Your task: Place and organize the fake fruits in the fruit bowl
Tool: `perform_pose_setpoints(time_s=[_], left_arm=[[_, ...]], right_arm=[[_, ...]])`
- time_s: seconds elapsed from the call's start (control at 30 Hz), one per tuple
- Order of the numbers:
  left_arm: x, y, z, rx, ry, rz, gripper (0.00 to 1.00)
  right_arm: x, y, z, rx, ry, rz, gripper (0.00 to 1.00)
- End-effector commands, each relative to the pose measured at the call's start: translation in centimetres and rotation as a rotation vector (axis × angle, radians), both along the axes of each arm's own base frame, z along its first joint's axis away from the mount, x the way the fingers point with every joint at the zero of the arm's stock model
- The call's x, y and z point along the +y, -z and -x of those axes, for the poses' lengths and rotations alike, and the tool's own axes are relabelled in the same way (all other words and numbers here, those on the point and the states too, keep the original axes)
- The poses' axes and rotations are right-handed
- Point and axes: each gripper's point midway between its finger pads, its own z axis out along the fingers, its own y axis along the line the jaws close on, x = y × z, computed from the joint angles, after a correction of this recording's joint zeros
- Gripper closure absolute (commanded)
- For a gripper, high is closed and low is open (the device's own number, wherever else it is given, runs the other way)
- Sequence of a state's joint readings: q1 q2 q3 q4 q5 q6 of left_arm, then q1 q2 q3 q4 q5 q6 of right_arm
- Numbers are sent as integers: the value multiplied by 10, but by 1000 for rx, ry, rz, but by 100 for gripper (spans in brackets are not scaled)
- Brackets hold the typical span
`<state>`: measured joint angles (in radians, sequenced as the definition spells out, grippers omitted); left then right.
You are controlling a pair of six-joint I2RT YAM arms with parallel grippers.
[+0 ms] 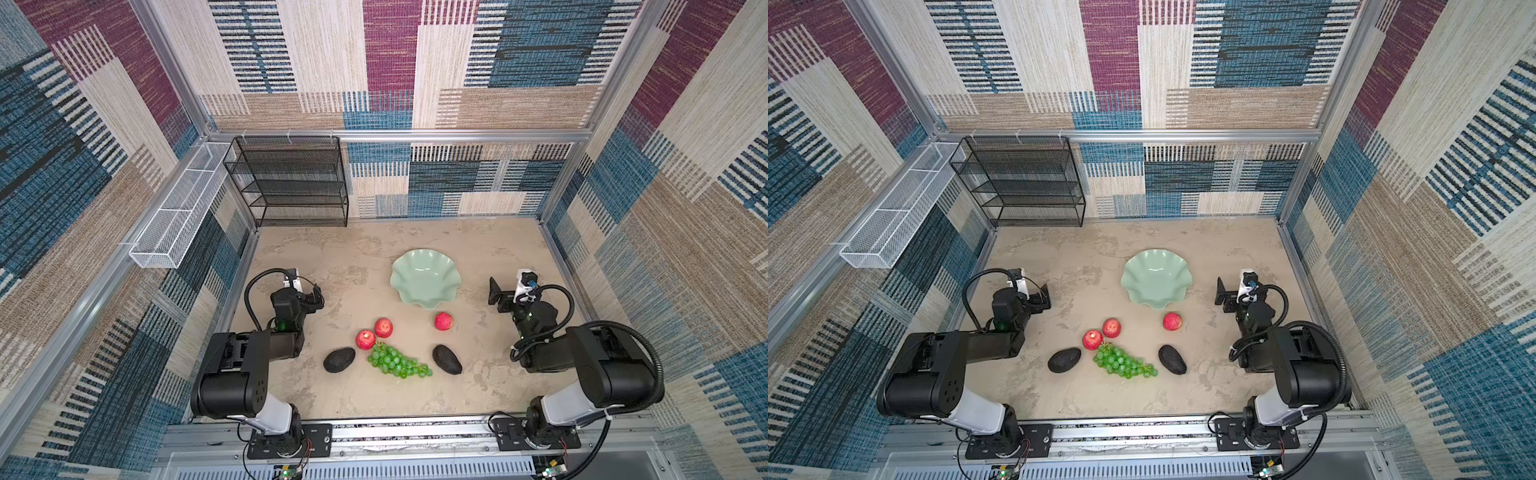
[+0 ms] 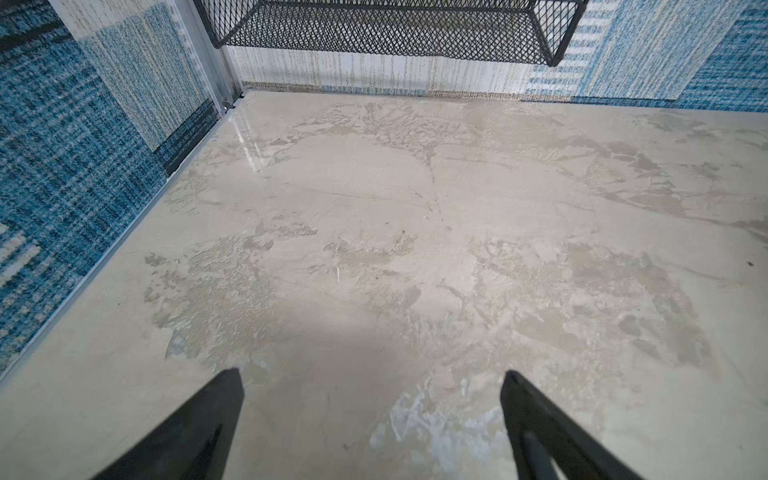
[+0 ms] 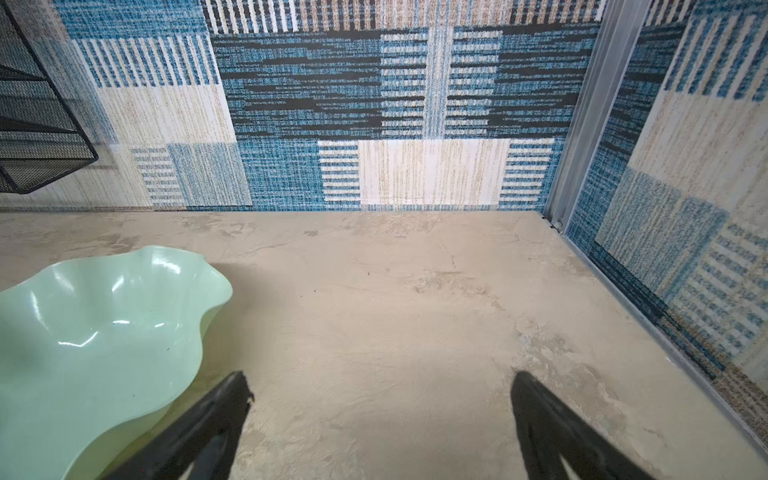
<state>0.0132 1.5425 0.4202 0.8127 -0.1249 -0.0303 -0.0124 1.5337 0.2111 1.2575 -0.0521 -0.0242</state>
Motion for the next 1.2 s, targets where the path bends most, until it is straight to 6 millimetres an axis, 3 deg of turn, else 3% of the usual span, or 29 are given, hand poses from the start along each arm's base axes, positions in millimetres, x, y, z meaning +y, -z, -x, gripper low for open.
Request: perform_pose_setpoints(time_s=[0.0,0.67,0.8,0.9,0.97,1.03,1.17], left_arm=[[0,-5,-1,-21,8,-9,1],[0,-4,-1,-18,13,3,1],[-3,-8,-1,-34,39,5,1],[0,-26,5,-30,9,-6,1],[16,-44,15,40,-126,45,1],[21,-68,24,28,-221,186,1],[-7,-132,34,-122,-119,446,1]], right_arm=[[1,-6,-2,-20,-6,6,0],[-1,-6,-1,-22,4,5,0],[-21,-23,-28,116,128,-62,0],[-18,-64,-35,125,124,-173,0],[-15,-88,-30,99,123,-339,0],[-13,-85,-23,134,139,-479,0],[34,-81,-3,184,-138,-428,1]])
